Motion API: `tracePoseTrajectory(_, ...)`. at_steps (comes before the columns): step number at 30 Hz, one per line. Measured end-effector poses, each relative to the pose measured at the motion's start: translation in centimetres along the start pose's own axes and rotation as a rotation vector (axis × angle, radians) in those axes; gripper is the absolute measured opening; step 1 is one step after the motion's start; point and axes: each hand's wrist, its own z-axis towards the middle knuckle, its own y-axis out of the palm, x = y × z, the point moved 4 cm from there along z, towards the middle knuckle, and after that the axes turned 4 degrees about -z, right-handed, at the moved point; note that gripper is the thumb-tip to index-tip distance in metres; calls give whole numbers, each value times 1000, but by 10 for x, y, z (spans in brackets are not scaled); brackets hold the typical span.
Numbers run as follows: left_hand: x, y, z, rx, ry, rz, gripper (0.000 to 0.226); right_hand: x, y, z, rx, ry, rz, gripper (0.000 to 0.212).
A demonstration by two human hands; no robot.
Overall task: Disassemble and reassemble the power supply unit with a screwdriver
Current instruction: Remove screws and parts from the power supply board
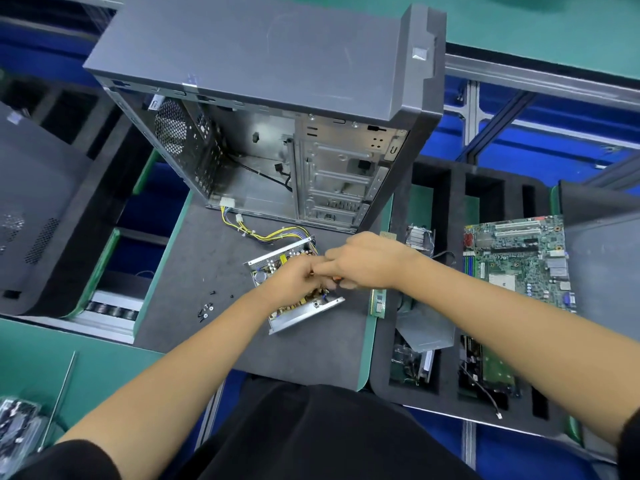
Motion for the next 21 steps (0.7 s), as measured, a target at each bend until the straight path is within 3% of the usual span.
tracePoseTrajectory(2, 4, 1, 1, 38, -2, -55, 35, 3, 0, 6, -23, 120, -55, 24)
tracePoseTrajectory(5, 3, 5, 5, 188, 0, 48, 29, -3, 5, 11, -32, 198, -117, 36)
tracePoseTrajectory(7, 1, 6, 5, 162, 6, 8, 28, -7, 4, 6, 26, 123, -66, 36)
tracePoseTrajectory(10, 3, 2, 0, 55, -7, -3, 22, -7, 1, 0, 34, -53, -66, 17)
tracePoseTrajectory(13, 7, 3, 1, 78, 0, 21, 37, -1, 4, 3, 24, 47, -107, 26)
tracePoseTrajectory(16, 9, 7, 6, 174, -16, 106, 30, -1, 7, 7, -7, 143, -108, 37)
tracePoseTrajectory(18, 7, 7, 8, 146, -16, 122, 21, -8, 6, 6, 42, 66, -42, 33)
tracePoseTrajectory(21, 1, 2, 8, 32, -57, 111, 25, -3, 4, 2, 21, -71, -60, 23)
